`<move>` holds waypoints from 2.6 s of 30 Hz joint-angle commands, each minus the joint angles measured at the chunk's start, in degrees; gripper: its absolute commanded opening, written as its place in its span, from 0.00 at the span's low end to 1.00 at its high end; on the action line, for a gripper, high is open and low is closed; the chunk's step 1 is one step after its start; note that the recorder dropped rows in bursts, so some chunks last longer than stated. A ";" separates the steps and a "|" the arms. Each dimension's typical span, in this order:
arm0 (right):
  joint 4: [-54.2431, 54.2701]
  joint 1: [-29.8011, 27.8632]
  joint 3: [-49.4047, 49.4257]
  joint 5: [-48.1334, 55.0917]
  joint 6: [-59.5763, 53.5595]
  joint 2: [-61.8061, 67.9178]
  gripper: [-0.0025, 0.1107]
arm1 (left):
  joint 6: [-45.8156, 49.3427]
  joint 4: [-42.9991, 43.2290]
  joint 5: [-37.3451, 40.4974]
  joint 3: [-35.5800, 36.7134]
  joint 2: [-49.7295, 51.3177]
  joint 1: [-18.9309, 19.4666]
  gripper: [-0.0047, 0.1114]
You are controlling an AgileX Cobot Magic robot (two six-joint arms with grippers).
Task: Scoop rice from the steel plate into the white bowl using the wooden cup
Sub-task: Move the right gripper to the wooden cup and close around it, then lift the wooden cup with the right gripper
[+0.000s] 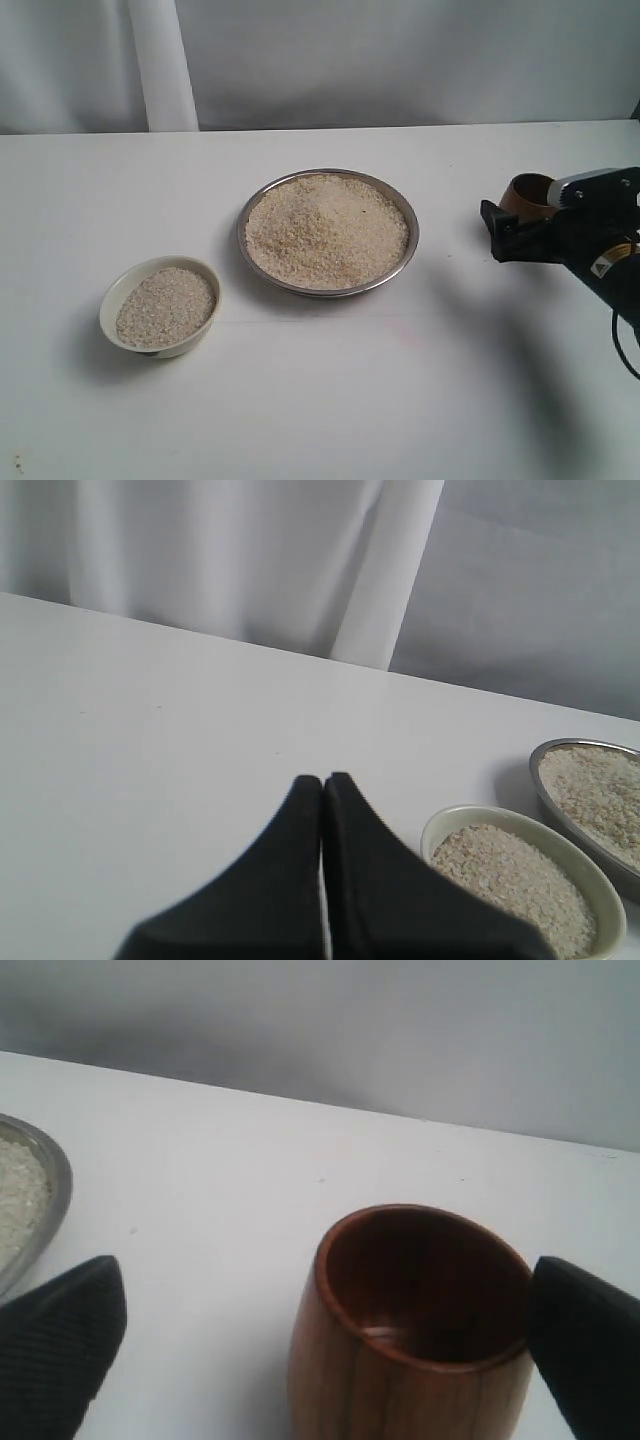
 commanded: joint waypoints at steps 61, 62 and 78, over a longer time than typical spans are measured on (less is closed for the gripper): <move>9.12 -0.01 -11.96 -5.85 -1.08 14.45 0.95 | -0.13 -0.11 -0.19 0.11 0.01 -0.26 0.04; 8.28 -0.02 -12.49 -4.72 -1.08 14.45 0.95 | -0.13 -0.11 -0.19 0.11 0.01 -0.26 0.04; 5.64 -0.02 -14.81 -0.29 -0.64 14.45 0.84 | -0.13 -0.11 -0.19 0.11 0.01 -0.26 0.04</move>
